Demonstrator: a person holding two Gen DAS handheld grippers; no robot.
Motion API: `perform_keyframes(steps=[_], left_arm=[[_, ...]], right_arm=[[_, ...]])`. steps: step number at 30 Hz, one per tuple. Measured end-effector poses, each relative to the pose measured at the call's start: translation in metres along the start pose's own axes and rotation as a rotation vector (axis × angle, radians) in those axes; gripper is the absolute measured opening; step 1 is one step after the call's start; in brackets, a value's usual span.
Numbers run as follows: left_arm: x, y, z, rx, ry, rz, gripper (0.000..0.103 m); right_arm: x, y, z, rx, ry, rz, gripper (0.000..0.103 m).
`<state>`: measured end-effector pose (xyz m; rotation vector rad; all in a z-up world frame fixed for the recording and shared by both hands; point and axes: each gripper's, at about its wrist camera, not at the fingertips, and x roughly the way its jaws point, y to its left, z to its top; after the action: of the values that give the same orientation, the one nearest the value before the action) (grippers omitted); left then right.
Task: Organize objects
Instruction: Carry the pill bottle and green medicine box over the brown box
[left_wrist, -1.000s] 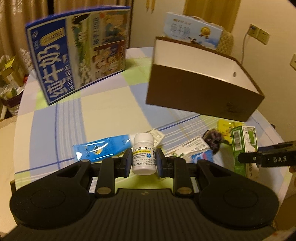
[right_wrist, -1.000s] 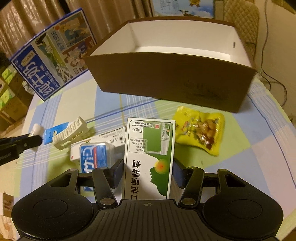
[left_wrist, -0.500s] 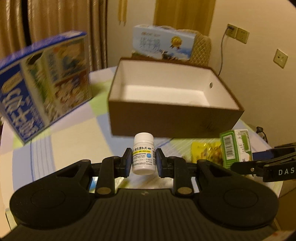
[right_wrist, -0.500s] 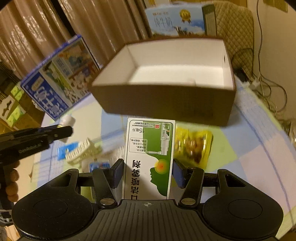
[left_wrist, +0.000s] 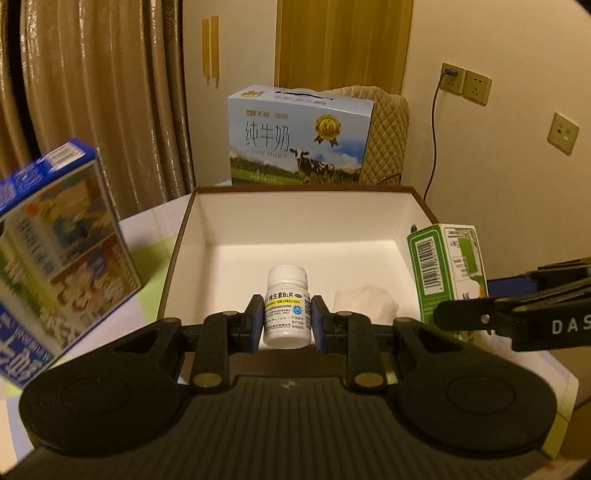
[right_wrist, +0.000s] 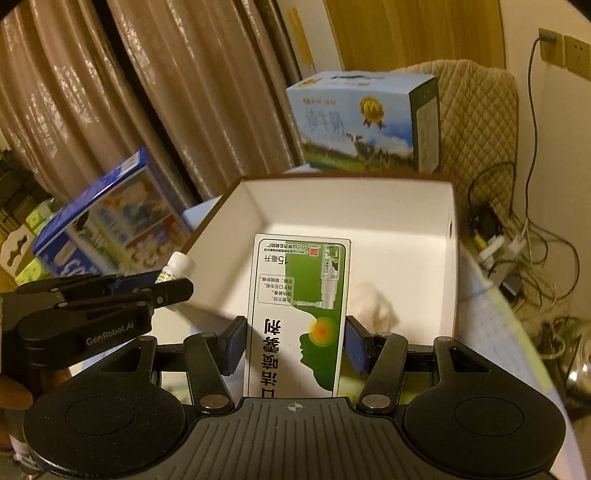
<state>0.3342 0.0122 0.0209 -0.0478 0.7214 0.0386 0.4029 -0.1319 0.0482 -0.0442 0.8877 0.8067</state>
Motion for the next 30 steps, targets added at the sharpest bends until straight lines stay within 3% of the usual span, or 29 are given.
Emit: perform_keyframes(steps=[12, 30], left_arm=[[0.082, -0.003, 0.043, 0.03, 0.079, -0.001, 0.022], [0.192, 0.001, 0.06, 0.06, 0.257, 0.007, 0.022]], right_arm=[[0.068, -0.042, 0.059, 0.045, 0.031, -0.076, 0.052], [0.169, -0.08, 0.085, 0.073, 0.147, -0.227, 0.053]])
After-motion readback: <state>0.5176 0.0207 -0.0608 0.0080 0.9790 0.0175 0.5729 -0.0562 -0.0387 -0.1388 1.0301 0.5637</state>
